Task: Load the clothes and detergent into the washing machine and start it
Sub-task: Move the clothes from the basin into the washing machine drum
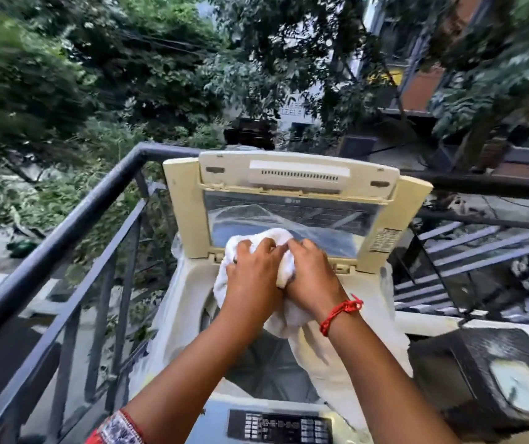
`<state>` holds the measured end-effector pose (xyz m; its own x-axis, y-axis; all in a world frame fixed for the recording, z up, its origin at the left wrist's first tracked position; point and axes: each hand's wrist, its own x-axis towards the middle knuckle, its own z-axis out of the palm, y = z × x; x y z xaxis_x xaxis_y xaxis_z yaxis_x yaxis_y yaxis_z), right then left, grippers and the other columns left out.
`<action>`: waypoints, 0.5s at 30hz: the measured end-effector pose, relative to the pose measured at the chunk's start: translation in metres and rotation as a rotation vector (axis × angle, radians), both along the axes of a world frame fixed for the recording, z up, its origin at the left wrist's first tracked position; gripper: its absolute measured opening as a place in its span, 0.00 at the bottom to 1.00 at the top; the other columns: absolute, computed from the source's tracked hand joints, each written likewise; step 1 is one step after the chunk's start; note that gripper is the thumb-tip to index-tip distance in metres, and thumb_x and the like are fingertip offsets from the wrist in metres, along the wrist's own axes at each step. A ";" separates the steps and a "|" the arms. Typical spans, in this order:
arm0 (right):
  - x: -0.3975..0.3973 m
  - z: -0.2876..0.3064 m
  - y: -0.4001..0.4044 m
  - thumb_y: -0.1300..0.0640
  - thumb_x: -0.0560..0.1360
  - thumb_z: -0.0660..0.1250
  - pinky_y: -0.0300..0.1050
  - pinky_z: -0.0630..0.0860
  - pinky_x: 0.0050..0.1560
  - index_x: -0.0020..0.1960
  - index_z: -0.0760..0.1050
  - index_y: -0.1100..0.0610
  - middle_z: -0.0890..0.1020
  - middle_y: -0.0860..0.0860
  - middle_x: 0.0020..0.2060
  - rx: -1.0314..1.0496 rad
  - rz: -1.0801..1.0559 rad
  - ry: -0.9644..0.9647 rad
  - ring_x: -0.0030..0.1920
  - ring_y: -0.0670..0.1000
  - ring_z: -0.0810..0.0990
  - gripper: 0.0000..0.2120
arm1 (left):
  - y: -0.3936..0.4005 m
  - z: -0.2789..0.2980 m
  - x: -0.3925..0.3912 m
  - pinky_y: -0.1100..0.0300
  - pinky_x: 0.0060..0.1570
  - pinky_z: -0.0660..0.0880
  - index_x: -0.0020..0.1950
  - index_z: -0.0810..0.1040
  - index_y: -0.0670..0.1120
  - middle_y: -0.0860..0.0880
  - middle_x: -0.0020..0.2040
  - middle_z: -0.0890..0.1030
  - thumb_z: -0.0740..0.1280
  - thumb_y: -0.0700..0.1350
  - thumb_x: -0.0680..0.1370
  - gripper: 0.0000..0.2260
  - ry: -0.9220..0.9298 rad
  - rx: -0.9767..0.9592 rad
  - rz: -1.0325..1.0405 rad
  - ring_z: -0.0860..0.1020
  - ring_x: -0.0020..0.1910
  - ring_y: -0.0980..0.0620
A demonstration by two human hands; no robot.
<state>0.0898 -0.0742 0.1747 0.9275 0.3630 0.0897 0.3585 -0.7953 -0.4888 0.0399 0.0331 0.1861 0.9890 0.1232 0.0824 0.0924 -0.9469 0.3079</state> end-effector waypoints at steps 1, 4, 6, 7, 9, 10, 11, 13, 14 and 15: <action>0.005 0.000 0.005 0.59 0.71 0.64 0.54 0.77 0.52 0.59 0.73 0.53 0.76 0.56 0.53 0.011 0.030 -0.004 0.53 0.60 0.76 0.17 | 0.004 0.001 0.001 0.45 0.49 0.74 0.69 0.67 0.56 0.53 0.63 0.71 0.63 0.43 0.73 0.25 -0.012 0.001 0.029 0.64 0.63 0.42; 0.016 -0.004 0.016 0.58 0.71 0.64 0.55 0.77 0.52 0.59 0.72 0.53 0.75 0.55 0.53 0.031 0.106 0.015 0.54 0.60 0.75 0.17 | 0.011 0.001 0.004 0.47 0.46 0.72 0.69 0.66 0.56 0.53 0.63 0.71 0.62 0.44 0.74 0.24 -0.019 0.033 0.099 0.64 0.64 0.42; 0.022 -0.014 0.019 0.58 0.71 0.64 0.55 0.77 0.51 0.59 0.72 0.53 0.74 0.56 0.53 0.024 0.127 0.043 0.53 0.61 0.76 0.16 | 0.011 -0.007 0.008 0.47 0.45 0.70 0.70 0.66 0.56 0.53 0.64 0.70 0.62 0.44 0.74 0.24 0.032 0.009 0.128 0.63 0.65 0.42; 0.024 -0.021 0.019 0.58 0.70 0.65 0.54 0.77 0.51 0.59 0.72 0.53 0.74 0.56 0.53 0.014 0.135 0.060 0.53 0.61 0.76 0.17 | 0.011 -0.013 0.009 0.47 0.46 0.70 0.70 0.65 0.56 0.53 0.65 0.69 0.63 0.44 0.74 0.25 0.062 -0.003 0.135 0.63 0.65 0.42; 0.028 -0.040 0.017 0.58 0.70 0.66 0.52 0.77 0.52 0.59 0.72 0.53 0.75 0.56 0.54 0.004 0.144 0.098 0.53 0.61 0.77 0.17 | 0.008 -0.031 0.013 0.47 0.47 0.71 0.70 0.65 0.56 0.53 0.65 0.69 0.63 0.44 0.74 0.25 0.103 0.011 0.145 0.62 0.66 0.42; 0.029 -0.051 0.014 0.58 0.70 0.66 0.51 0.76 0.53 0.60 0.73 0.54 0.75 0.56 0.54 0.003 0.146 0.124 0.54 0.60 0.77 0.18 | 0.006 -0.042 0.016 0.47 0.48 0.71 0.70 0.65 0.56 0.53 0.65 0.69 0.63 0.44 0.74 0.25 0.116 0.022 0.149 0.62 0.66 0.42; 0.031 -0.063 0.011 0.58 0.70 0.66 0.50 0.75 0.54 0.61 0.72 0.54 0.76 0.56 0.55 0.000 0.151 0.146 0.54 0.60 0.77 0.19 | 0.004 -0.054 0.019 0.46 0.49 0.71 0.71 0.65 0.56 0.53 0.66 0.69 0.63 0.45 0.74 0.25 0.130 0.028 0.153 0.62 0.67 0.42; 0.035 -0.091 0.004 0.57 0.70 0.67 0.48 0.72 0.57 0.63 0.72 0.55 0.75 0.57 0.57 -0.033 0.171 0.178 0.56 0.59 0.76 0.21 | -0.003 -0.080 0.023 0.46 0.50 0.72 0.71 0.64 0.56 0.52 0.66 0.68 0.62 0.46 0.75 0.25 0.173 0.028 0.153 0.61 0.67 0.42; 0.036 -0.105 0.001 0.56 0.70 0.68 0.48 0.70 0.59 0.64 0.71 0.56 0.75 0.57 0.58 -0.063 0.182 0.194 0.57 0.60 0.76 0.23 | -0.005 -0.095 0.023 0.45 0.50 0.72 0.72 0.63 0.56 0.52 0.67 0.68 0.62 0.47 0.74 0.25 0.208 0.028 0.148 0.62 0.67 0.42; 0.036 -0.120 -0.002 0.56 0.70 0.68 0.48 0.68 0.60 0.66 0.70 0.56 0.73 0.57 0.60 -0.100 0.199 0.225 0.58 0.60 0.75 0.24 | -0.007 -0.111 0.023 0.45 0.51 0.72 0.72 0.62 0.56 0.52 0.68 0.67 0.63 0.48 0.74 0.27 0.258 0.029 0.136 0.62 0.67 0.42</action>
<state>0.1260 -0.0762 0.0547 0.8302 0.5357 -0.1546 0.4036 -0.7686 -0.4963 0.0631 0.0258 0.0756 0.9522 0.2576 -0.1640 0.2910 -0.9284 0.2312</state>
